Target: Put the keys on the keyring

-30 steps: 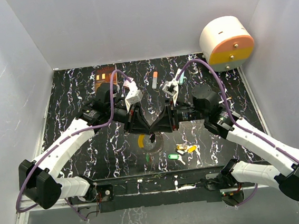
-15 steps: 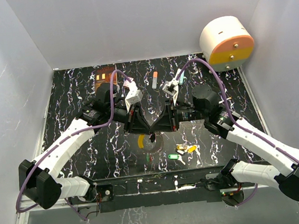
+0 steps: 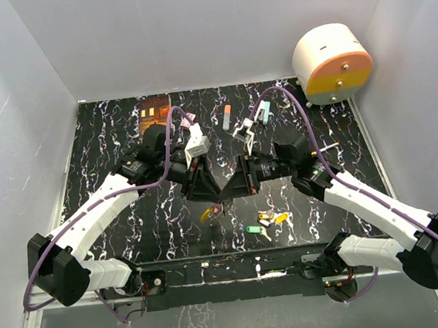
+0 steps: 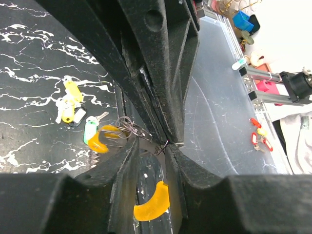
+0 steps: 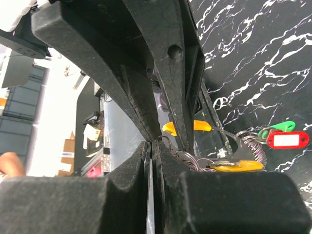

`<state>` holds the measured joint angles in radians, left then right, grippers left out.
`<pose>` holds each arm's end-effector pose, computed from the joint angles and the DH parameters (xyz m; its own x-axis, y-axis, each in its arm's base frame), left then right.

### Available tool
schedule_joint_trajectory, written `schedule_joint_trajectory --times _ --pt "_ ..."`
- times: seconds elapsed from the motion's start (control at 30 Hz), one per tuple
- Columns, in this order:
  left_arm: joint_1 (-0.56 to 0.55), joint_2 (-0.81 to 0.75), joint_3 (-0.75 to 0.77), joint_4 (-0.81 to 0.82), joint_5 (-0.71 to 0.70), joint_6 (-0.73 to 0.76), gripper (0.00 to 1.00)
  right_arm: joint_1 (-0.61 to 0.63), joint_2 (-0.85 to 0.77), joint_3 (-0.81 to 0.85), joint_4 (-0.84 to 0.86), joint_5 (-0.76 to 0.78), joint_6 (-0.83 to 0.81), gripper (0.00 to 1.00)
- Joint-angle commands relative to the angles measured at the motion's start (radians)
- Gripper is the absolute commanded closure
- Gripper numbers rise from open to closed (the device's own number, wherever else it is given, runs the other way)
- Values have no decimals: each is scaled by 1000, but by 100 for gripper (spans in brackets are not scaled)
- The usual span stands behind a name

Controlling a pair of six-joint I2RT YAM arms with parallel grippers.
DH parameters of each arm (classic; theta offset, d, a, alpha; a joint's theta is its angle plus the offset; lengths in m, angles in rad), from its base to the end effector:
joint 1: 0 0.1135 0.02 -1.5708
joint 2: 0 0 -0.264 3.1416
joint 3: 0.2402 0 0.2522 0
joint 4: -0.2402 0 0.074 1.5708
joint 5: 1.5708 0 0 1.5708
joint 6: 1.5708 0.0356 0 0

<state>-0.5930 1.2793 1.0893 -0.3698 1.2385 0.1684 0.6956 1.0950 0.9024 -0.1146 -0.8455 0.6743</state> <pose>0.2039 -0.1780 0.3336 -0.2922 0.2629 -0.9195 0.9084 -0.2244 -0.3528 0.1703 0.1768 0.3307 -0.7886 -0.1188 -0.6033 -0.6149 0.1617 0.7719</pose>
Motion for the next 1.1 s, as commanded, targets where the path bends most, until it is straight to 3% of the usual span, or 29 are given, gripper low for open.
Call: schedule_joint_trajectory --times 0.0,0.2,0.4,0.53,0.6,0.9,1.07 --pt "-3 -24 48 -28 13 64 71 -7 -10 -10 61 -46 95 92" --pt "-2 -15 109 -150 -48 180 69 -37 -34 -16 61 -13 156 92" --pt "-1 -18 129 -171 -141 208 68 -66 -61 -25 60 34 221 92" --pt "2 -26 161 -121 -252 111 80 -78 -81 -27 61 96 278 92" --pt "2 -27 190 -116 -238 88 86 -80 -92 -24 59 135 300 92" --pt "2 -28 284 -206 -221 118 88 -84 -109 -18 41 274 349 92" --pt "2 -16 247 -140 -157 -33 98 -85 -130 -22 39 365 394 92"
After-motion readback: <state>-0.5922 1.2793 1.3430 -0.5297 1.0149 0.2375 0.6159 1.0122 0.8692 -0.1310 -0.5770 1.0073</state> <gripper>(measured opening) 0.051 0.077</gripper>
